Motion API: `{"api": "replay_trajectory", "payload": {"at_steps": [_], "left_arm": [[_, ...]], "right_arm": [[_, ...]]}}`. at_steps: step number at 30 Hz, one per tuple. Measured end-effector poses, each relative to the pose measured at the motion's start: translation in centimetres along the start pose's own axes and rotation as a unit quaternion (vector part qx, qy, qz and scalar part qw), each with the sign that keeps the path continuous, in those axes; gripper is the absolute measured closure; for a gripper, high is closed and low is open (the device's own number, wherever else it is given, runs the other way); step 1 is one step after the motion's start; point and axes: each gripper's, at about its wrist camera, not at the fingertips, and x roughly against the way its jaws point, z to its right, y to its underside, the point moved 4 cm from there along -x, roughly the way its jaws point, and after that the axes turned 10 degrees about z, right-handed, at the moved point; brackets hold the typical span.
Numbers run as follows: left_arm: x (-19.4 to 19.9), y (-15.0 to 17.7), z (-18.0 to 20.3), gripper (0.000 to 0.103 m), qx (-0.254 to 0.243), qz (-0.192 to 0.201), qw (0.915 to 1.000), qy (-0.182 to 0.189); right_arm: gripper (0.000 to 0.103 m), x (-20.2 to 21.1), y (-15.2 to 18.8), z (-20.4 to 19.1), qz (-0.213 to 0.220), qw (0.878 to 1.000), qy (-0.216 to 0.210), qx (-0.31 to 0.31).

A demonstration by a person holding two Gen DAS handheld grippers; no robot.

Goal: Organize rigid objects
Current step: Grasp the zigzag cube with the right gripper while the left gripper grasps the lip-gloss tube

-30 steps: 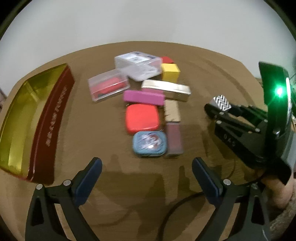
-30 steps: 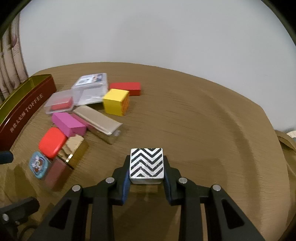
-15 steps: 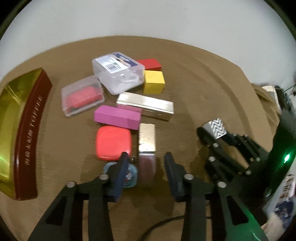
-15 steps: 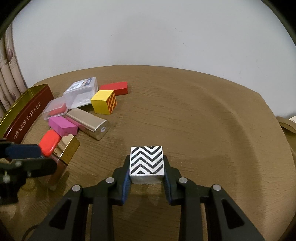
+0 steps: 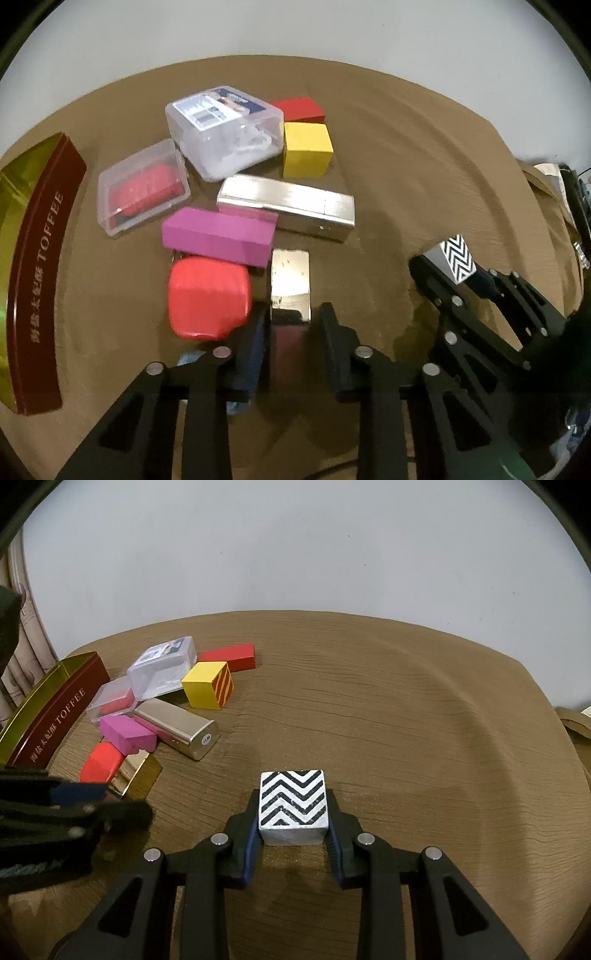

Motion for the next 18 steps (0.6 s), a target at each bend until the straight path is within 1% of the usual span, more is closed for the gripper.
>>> {"api": "replay_trajectory", "payload": {"at_steps": [1,4,10,14,18], "left_arm": [[0.0,-0.1,-0.1,0.085,-0.001,0.002,1.0000,-0.004],[0.1,-0.1,0.0,0.086,-0.008,0.008,0.9999,-0.004],[1.0,0.2,1.0,0.086,-0.024,0.021,0.9995,-0.005],[2.3,-0.2,2.1,0.086,-0.038,0.041,0.9984,-0.009],[3.5,-0.4,1.5,0.086,-0.040,0.050,0.9979,-0.014]], "right_arm": [[0.072,0.0,0.0,0.0,0.000,1.000,0.000,0.000],[0.072,0.5,0.2,0.0,0.000,1.000,0.003,0.001],[0.072,0.4,0.2,-0.1,0.000,1.000,0.005,0.004],[0.072,0.2,0.1,-0.3,-0.001,1.000,0.009,0.009],[0.073,0.1,0.1,-0.4,-0.001,1.000,0.011,0.011]]}}
